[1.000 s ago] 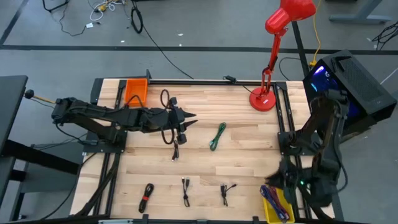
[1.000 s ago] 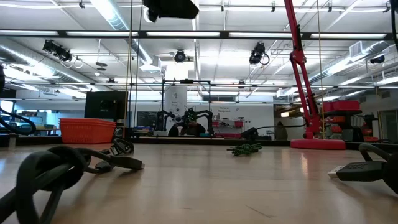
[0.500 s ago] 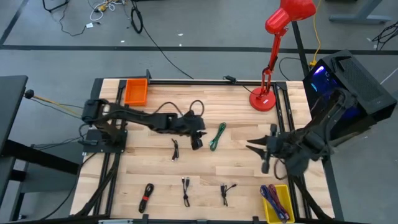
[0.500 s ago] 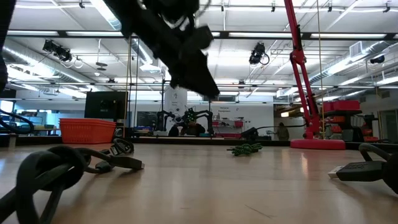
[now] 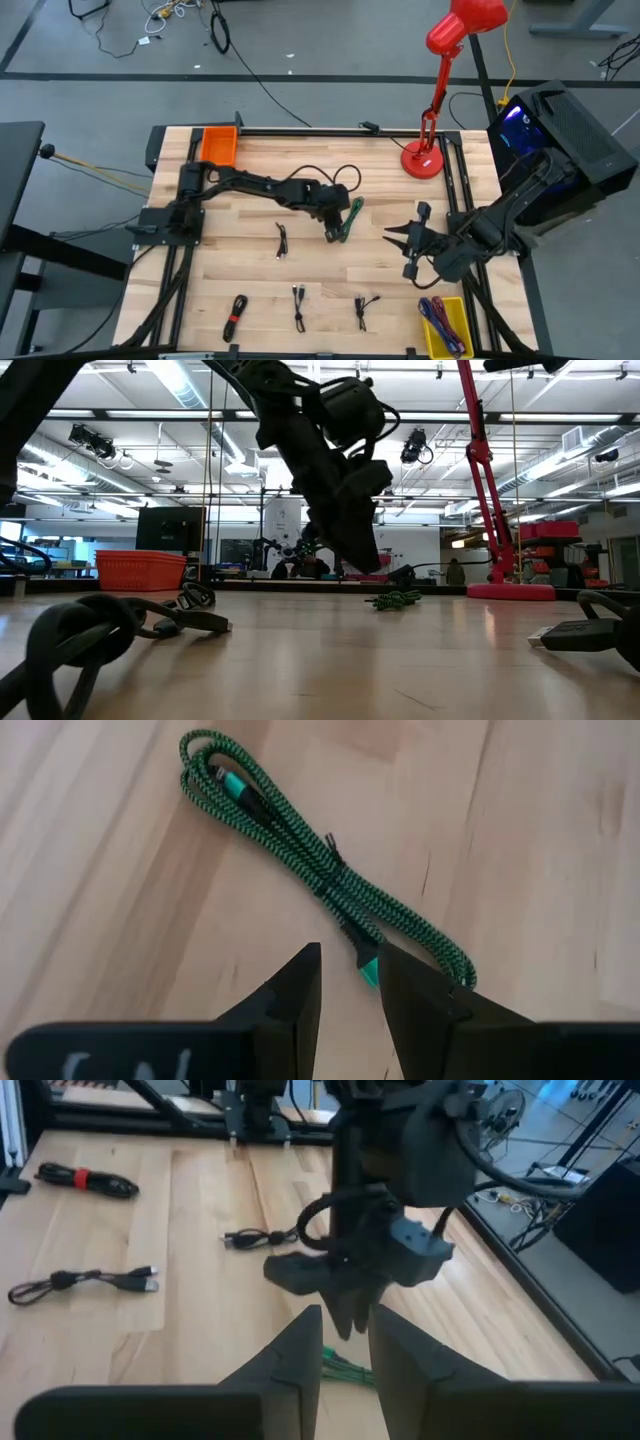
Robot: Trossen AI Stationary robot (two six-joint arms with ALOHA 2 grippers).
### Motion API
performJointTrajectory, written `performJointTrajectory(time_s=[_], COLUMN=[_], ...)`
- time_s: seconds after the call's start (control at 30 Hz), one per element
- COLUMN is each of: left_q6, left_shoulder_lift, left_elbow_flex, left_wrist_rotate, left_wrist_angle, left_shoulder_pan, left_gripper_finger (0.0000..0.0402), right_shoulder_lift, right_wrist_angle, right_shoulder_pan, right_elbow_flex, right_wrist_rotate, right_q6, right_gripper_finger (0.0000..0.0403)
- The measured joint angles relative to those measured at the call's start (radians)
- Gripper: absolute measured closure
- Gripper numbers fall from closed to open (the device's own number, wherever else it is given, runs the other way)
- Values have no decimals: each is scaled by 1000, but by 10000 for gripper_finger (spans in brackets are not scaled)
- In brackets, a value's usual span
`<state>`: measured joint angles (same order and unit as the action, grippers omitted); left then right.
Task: Pick & Place USB Port
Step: Put the green patterned charger cable into the yellow bin
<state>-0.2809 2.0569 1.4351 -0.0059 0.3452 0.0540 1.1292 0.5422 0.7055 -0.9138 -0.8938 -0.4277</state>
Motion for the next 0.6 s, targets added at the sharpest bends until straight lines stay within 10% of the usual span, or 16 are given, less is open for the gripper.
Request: performJointTrajectory(time_s=[0.6], left_q6=[-102], left_shoulder_lift=[38], left_elbow_flex=[68], left_wrist_rotate=[56], left_wrist_angle=[37], left_shoulder_pan=[24], left_gripper_finger=[293], right_shoulder_lift=[13], right_wrist_angle=[-109], right_shoulder_pan=[0], right_elbow_flex=[0], right_wrist_rotate=[48], right_q6=[130], right_gripper_finger=[317])
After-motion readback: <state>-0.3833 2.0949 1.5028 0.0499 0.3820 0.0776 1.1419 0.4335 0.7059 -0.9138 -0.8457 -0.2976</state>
